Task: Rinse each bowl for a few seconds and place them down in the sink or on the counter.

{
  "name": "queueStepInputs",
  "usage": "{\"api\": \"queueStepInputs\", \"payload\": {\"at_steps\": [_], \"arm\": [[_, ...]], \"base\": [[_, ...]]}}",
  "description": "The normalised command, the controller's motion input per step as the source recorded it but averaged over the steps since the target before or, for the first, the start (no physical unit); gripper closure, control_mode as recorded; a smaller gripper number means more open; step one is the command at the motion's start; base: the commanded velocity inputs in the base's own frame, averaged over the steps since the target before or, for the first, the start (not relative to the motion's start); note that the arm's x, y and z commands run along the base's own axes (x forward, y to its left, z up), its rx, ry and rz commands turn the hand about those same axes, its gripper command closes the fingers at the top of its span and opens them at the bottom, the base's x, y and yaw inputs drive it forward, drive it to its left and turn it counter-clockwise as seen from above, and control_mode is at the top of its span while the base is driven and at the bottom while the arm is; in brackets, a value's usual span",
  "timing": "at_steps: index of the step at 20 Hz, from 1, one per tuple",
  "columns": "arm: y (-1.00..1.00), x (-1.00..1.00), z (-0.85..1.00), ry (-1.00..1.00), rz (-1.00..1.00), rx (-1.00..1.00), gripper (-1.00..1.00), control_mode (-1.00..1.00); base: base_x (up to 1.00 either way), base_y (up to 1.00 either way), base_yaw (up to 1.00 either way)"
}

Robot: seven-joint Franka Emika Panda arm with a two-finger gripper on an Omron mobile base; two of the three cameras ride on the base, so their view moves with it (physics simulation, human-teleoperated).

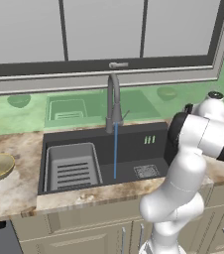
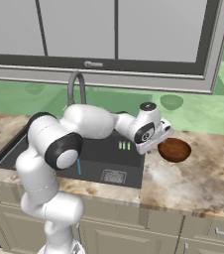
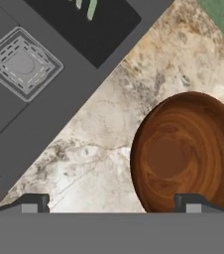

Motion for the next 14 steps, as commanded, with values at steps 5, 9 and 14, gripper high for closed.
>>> {"api": "queueStepInputs", "payload": {"at_steps": [5, 9, 14], "arm": [[-0.02, 0.06, -0.14, 0.0, 0.0, -0.02, -1.0, -1.0], [-0.03, 0.07, -0.13, 0.0, 0.0, -0.01, -1.0, -1.0], [-0.05, 0.08, -0.12, 0.0, 0.0, 0.0, -1.0, -1.0]], "base": [[0.0, 0.0, 0.0], [0.0, 0.0, 0.0], [0.0, 0.0, 0.0]]}}
